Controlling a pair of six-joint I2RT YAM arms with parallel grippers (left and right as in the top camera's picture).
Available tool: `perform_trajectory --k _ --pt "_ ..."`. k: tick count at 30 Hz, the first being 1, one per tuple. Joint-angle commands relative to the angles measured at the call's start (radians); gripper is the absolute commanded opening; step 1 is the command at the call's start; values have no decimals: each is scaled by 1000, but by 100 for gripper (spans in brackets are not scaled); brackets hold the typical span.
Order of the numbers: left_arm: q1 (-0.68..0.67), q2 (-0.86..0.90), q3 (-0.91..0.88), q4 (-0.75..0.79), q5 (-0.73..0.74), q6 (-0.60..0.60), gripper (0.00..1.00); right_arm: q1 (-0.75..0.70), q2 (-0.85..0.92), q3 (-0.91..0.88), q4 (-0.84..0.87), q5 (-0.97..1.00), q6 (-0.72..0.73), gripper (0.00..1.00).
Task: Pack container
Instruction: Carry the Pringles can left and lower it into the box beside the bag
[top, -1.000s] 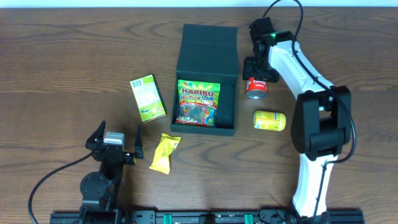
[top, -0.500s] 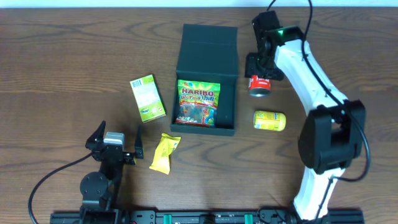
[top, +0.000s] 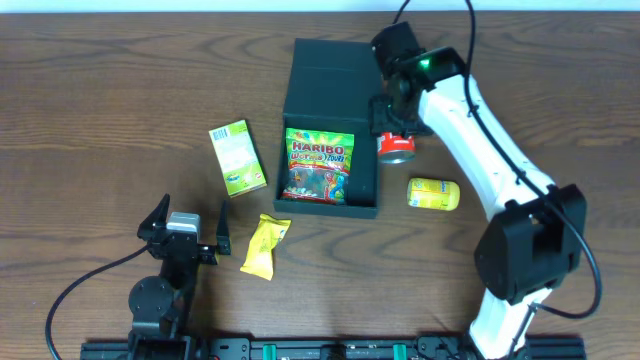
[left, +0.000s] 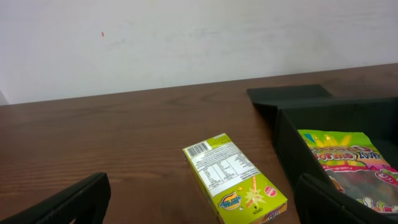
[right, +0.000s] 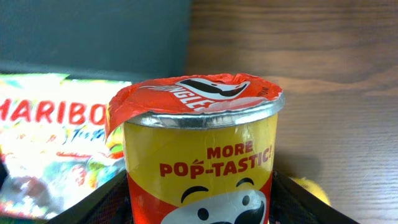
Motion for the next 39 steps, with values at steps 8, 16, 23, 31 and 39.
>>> perform_trajectory --k 8,16,23,31,39 --pt "2 1 -11 -51 5 0 95 120 -36 6 -27 -78 109 63" --pt "2 1 -11 -51 5 0 95 192 -36 6 -35 -79 217 63" --pt "2 1 -11 -51 5 0 95 203 -36 -14 -23 -68 247 63" --pt "2 1 -11 -51 5 0 95 212 -41 -120 30 -69 277 63" --pt "2 1 -11 -51 5 0 95 214 -80 -230 92 -68 302 64"
